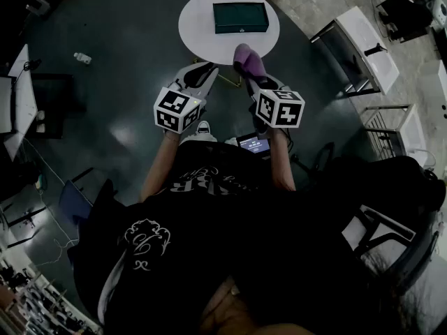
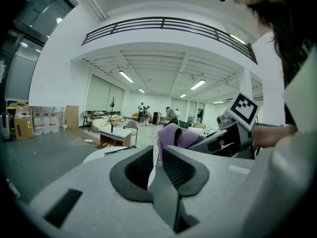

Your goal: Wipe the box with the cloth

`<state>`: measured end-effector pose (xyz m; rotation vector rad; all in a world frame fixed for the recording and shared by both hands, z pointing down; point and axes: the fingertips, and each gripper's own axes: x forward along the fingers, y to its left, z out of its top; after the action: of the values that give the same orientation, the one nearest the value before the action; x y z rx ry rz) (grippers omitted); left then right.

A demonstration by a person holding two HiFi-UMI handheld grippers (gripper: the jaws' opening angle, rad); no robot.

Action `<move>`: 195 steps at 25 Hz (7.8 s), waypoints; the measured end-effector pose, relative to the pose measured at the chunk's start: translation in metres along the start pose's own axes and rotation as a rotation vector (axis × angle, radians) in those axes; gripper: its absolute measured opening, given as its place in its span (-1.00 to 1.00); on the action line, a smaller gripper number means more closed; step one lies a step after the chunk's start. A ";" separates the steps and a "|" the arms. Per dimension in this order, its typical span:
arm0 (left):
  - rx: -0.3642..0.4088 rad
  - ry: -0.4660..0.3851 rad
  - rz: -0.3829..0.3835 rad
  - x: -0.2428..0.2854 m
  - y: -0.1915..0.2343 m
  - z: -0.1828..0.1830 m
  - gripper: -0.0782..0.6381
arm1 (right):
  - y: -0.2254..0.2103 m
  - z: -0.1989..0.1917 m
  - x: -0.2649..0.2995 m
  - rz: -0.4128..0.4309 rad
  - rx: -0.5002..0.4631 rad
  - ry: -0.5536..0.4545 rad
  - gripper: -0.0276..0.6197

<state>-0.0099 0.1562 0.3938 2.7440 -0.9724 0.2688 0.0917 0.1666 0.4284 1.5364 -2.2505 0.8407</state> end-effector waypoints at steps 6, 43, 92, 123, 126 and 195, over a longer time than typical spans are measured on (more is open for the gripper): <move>0.015 -0.005 -0.007 0.000 0.010 0.002 -0.64 | 0.004 0.002 0.011 -0.002 0.002 0.000 -0.60; -0.020 0.027 -0.065 0.054 0.096 -0.001 -0.64 | -0.020 0.019 0.090 -0.034 0.092 0.089 -0.60; -0.064 0.127 0.150 0.215 0.210 0.025 -0.64 | -0.149 0.116 0.331 0.146 -0.126 0.400 -0.60; -0.044 0.152 0.012 0.240 0.227 0.026 -0.64 | -0.237 0.076 0.355 -0.093 -0.089 0.586 -0.60; -0.033 0.154 -0.001 0.239 0.223 0.027 -0.64 | -0.254 0.077 0.342 -0.144 -0.062 0.582 -0.60; -0.034 0.195 -0.043 0.258 0.172 0.009 -0.64 | -0.279 0.026 0.253 -0.142 -0.002 0.605 -0.60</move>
<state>0.0785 -0.1301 0.4724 2.6443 -0.8575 0.4978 0.2511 -0.1115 0.6281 1.2074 -1.6855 1.0815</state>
